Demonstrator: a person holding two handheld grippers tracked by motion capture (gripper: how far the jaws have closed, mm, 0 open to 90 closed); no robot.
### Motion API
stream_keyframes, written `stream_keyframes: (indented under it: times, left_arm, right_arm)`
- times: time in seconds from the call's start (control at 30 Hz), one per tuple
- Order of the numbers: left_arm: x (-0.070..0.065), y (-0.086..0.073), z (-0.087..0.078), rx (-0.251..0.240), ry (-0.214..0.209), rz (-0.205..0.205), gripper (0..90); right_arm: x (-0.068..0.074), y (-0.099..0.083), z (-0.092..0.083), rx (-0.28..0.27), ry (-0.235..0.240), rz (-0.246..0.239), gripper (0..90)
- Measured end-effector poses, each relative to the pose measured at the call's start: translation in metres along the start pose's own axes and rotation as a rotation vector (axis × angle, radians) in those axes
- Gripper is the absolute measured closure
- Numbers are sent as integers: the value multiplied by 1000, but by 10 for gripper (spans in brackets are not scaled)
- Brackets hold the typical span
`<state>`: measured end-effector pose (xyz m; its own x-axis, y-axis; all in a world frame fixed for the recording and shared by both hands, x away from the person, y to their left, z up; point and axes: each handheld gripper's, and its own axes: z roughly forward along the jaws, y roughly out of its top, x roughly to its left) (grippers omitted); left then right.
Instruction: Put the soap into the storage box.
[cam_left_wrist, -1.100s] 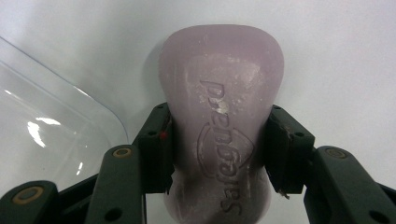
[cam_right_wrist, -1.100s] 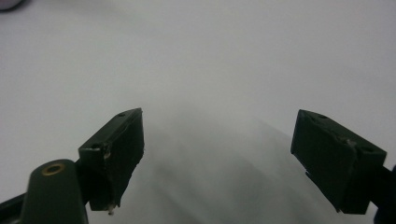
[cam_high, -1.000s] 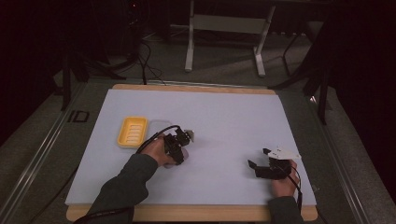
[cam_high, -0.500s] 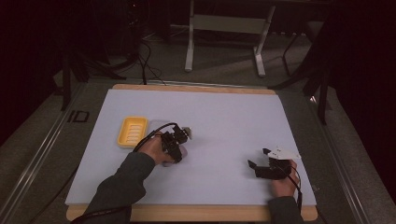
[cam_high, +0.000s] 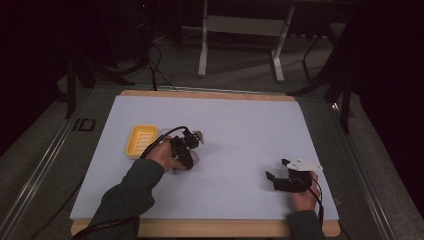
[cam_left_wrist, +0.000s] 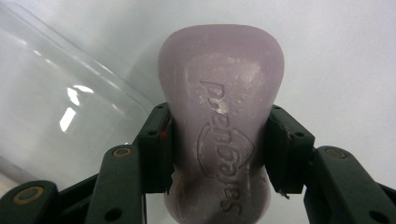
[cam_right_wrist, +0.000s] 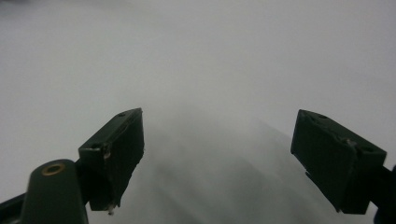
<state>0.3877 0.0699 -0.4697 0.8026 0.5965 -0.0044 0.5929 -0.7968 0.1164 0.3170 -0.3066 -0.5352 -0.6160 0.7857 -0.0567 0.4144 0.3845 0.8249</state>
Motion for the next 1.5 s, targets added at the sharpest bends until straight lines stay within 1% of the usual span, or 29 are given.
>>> stream_keyframes:
  times: [0.07, 0.1, 0.13, 0.33, 0.73, 0.8, 0.97, 1.2, 1.23, 1.3, 1.47, 1.5]
  left_arm:
    - [0, 0, 0, 0, 0, 0, 497]
    - [2, -1, -3, -8, 2, -11, 497]
    - [3, -2, -5, -7, 4, -9, 497]
    - [7, -2, -9, -23, 8, -28, 497]
    - [16, -3, -19, -17, 25, -45, 497]
    - [19, -3, -21, -22, 30, -55, 497]
    - [25, -4, -24, -26, 23, -76, 497]
    - [32, -2, -25, -35, 22, -104, 497]
    - [33, -2, -25, -29, 23, -101, 497]
    - [35, -1, -25, -32, 26, -113, 497]
    - [41, -1, -26, -50, 18, -138, 497]
    - [42, -1, -27, -52, 23, -139, 497]
  right_arm:
    - [0, 0, 0, 0, 0, 0, 169]
    - [0, 0, 0, 0, 0, 0, 169]
    - [0, 0, 0, 0, 0, 0, 169]
    - [0, 0, 0, 0, 0, -1, 169]
    - [0, 0, 0, 0, 0, 0, 169]
    - [0, 0, 0, -1, 0, 0, 169]
    - [0, 0, 0, -2, 0, 0, 169]
    - [0, 0, 0, -2, -1, 1, 169]
    - [0, 0, 0, -3, -1, 1, 169]
    - [0, 0, 0, -3, 0, 1, 169]
    - [0, 0, 0, -2, 0, 1, 169]
    - [0, 0, 0, -2, 0, 0, 169]
